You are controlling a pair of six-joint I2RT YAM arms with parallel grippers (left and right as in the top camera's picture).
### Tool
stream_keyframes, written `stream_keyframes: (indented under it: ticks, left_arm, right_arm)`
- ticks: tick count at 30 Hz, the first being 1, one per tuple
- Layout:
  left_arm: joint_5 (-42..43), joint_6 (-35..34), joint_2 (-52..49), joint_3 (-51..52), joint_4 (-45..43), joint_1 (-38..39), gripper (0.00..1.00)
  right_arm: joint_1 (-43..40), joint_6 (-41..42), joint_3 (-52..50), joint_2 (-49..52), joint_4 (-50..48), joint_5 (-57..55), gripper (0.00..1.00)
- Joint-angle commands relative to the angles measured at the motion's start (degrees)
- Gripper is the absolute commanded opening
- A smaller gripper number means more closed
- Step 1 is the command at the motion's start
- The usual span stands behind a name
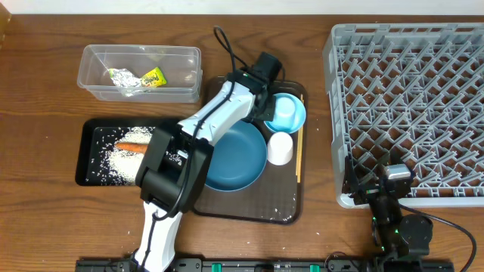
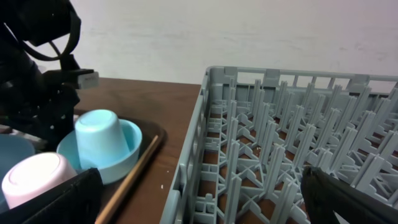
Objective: Sort waste into correct bins and load items into the dishwasher rack
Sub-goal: 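Move the left gripper back over the white tissue and descend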
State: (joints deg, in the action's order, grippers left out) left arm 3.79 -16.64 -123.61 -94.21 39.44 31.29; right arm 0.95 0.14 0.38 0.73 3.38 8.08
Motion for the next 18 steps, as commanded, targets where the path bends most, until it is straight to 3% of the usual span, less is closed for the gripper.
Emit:
stream_keyframes:
  ticks: [1,9,11,15,18]
  left_arm:
    - [-4.5,0.3,2.6,0.3,0.2,0.0,0.06]
    - [-7.6,0.3,2.8,-0.9,0.2,-3.5,0.17]
    - [-8.6,0.4,2.8,-2.1,0.1,-4.6,0.26]
    - [-8.6,2.0,2.8,-3.0,-0.7,-5.2,0.28]
    - [-8.6,3.1,2.8,-3.0,-1.6,-5.2,0.38]
  right_arm:
    - [-0.7,-0.7,0.0,-0.1,0.2,-0.1,0.99]
    - [-0.7,-0.7,0.0,-0.1,0.2,-0.1,0.99]
    - [-0.7,-0.7,0.0,-0.1,0.2,-0.1,0.99]
    - [-0.7,-0.7,0.0,-0.1,0.2,-0.1,0.99]
    - [-0.7,-0.7,0.0,-0.1,0.2,-0.1,0.99]
